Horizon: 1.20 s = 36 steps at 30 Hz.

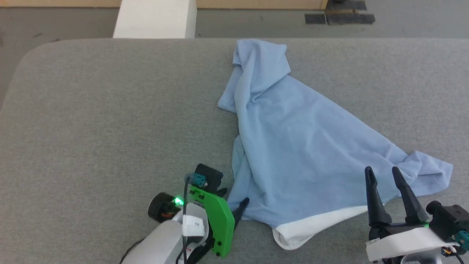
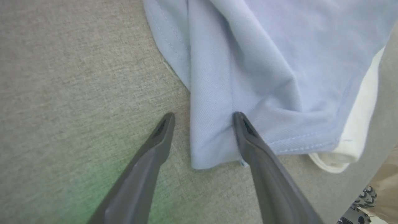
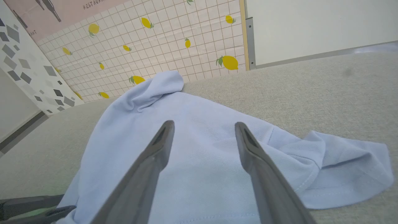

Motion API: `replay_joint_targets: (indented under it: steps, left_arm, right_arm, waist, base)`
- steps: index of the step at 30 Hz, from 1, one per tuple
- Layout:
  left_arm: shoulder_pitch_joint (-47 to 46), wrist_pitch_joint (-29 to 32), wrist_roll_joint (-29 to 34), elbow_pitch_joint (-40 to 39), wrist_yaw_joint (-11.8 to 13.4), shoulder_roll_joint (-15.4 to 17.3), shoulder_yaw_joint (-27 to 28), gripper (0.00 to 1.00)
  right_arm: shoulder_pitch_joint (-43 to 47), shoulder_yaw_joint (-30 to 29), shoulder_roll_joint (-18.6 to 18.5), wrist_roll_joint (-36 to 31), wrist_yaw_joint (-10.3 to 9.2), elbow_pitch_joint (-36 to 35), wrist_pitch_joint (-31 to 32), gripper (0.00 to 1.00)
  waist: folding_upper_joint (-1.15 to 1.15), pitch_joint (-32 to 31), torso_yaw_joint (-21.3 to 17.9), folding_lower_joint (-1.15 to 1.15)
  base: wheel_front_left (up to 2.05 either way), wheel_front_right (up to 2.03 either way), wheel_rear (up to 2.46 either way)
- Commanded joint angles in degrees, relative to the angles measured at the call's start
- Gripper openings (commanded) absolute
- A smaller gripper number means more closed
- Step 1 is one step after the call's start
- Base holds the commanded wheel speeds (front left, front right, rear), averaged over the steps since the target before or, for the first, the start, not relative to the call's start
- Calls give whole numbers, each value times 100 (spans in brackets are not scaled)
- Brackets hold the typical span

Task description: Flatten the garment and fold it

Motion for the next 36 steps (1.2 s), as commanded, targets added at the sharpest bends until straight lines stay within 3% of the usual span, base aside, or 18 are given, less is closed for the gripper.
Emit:
replay_joint_targets:
  steps: [1,2,3,4,8,12,17,21,25,26,27,30,33,36]
  left_arm:
    - [-139,73,75,212,-29,-1,-70,100]
    - [-176,79,100,320,-42,-10,-98,100]
    - [-214,75,116,442,-74,-33,-133,78]
    - [-240,38,115,513,-125,-64,-159,0]
    - [-275,-204,-41,752,-275,-244,-116,0]
    - [-381,-684,-95,731,-223,-199,167,0]
    - [-129,-1049,-255,101,125,270,754,0]
    - [648,-885,-451,-693,468,844,1085,0]
    - [1594,-643,-825,-1419,785,1065,1249,0]
    - [1756,-666,-900,-1533,837,1048,1282,29]
    - [1912,-730,-937,-1639,890,1019,1300,100]
    - [2094,-1122,-1020,-1827,954,796,1412,100]
    - [2096,-1613,-1116,-1952,865,536,1551,100]
    - [1986,-2135,-964,-2026,757,500,1691,100]
  right_arm:
    - [-109,18,5,37,-9,-18,-42,100]
    - [-128,19,5,42,-9,-11,-50,100]
    - [-150,14,5,47,-9,-2,-59,100]
    - [-161,7,5,49,-9,7,-67,100]
    - [-173,-59,5,46,-9,54,-98,100]
    - [-164,-87,5,26,-9,87,-104,100]
    - [-85,-86,5,35,-9,102,-80,100]
    - [40,-119,5,47,-9,95,-53,100]
    - [117,-151,5,51,-9,68,-25,100]
    - [123,-148,5,49,-9,62,-17,100]
    - [125,-144,5,44,-9,50,-5,100]
    - [106,-134,5,28,-9,25,28,100]
    - [107,-141,5,21,-9,23,43,100]
    - [148,-155,5,27,-9,43,46,100]
  waist:
    - [0,177,-139,0]
    - [0,201,-153,0]
    - [0,226,-166,0]
    - [0,239,-170,0]
    - [0,217,-121,0]
    - [0,30,27,0]
    - [0,-265,212,0]
    - [0,-406,342,0]
    - [0,-444,455,0]
    - [0,-443,473,0]
    - [0,-434,500,0]
    - [0,-420,554,0]
    - [0,-445,606,0]
    - [0,-501,653,0]
  base:
    - [0,0,0]
    - [0,0,0]
    - [0,0,0]
    - [0,0,0]
    - [0,0,0]
    - [0,0,0]
    - [0,0,0]
    - [0,0,0]
    - [0,0,0]
    - [0,0,0]
    - [0,0,0]
    - [0,0,0]
    - [0,0,0]
    - [0,0,0]
